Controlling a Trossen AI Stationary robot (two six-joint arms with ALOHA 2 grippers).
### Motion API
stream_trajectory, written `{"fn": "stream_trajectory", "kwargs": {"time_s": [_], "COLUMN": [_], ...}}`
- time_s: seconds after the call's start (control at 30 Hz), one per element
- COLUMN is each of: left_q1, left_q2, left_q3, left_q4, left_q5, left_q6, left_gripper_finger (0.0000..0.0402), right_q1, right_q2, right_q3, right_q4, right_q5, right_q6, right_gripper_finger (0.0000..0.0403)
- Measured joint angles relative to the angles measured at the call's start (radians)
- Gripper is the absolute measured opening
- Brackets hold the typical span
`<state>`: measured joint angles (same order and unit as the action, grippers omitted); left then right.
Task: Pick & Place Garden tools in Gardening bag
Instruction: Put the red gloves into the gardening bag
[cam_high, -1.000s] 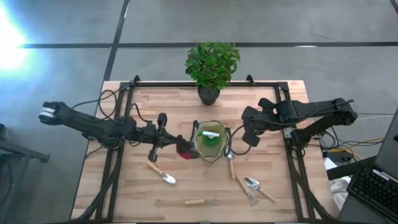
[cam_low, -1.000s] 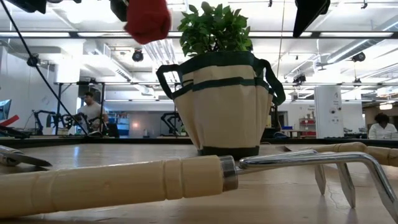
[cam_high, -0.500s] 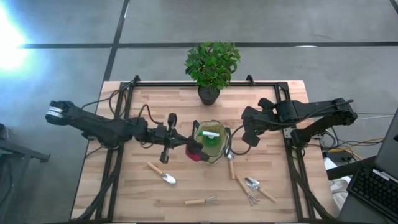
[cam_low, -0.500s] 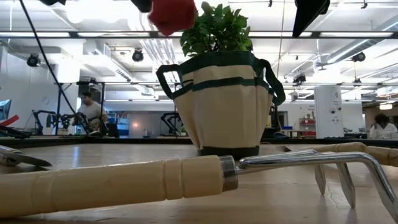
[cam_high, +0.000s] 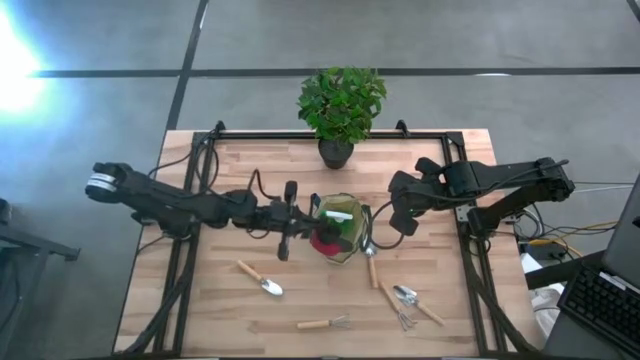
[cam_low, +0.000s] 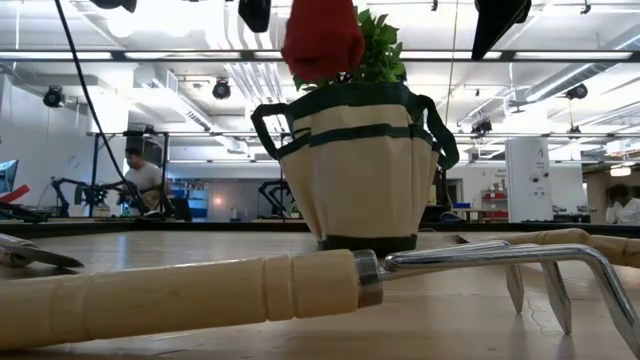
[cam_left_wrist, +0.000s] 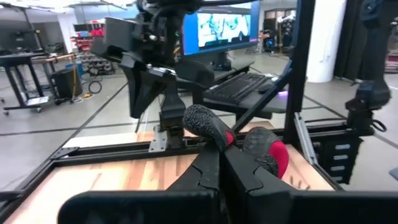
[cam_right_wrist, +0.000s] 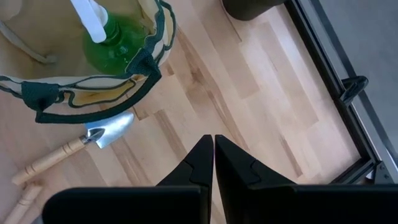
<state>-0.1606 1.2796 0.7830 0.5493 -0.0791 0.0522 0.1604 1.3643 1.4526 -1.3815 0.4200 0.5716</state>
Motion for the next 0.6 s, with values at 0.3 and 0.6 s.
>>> {"fn": "stream_trajectory", "kwargs": {"time_s": [0.3,0.6], "left_q1": [0.038,0.043], "left_q2": [0.008,0.063], "left_q3": [0.000,-0.001], "left_q4": [0.019,0.072], "left_q5": [0.000,-0.007], "left_q6": [0.001,-0.002], "left_gripper_finger": [0.0001,0.0001], "right_q1": [0.000,-0.001], "right_q2": [0.000,0.000], "right_q3": [0.000,0.000], "right_q4": [0.000,0.000], "right_q5": [0.001,0.002], "right_q6": [-0.008,-0.008], "right_gripper_finger": [0.0008,0.0008]}}
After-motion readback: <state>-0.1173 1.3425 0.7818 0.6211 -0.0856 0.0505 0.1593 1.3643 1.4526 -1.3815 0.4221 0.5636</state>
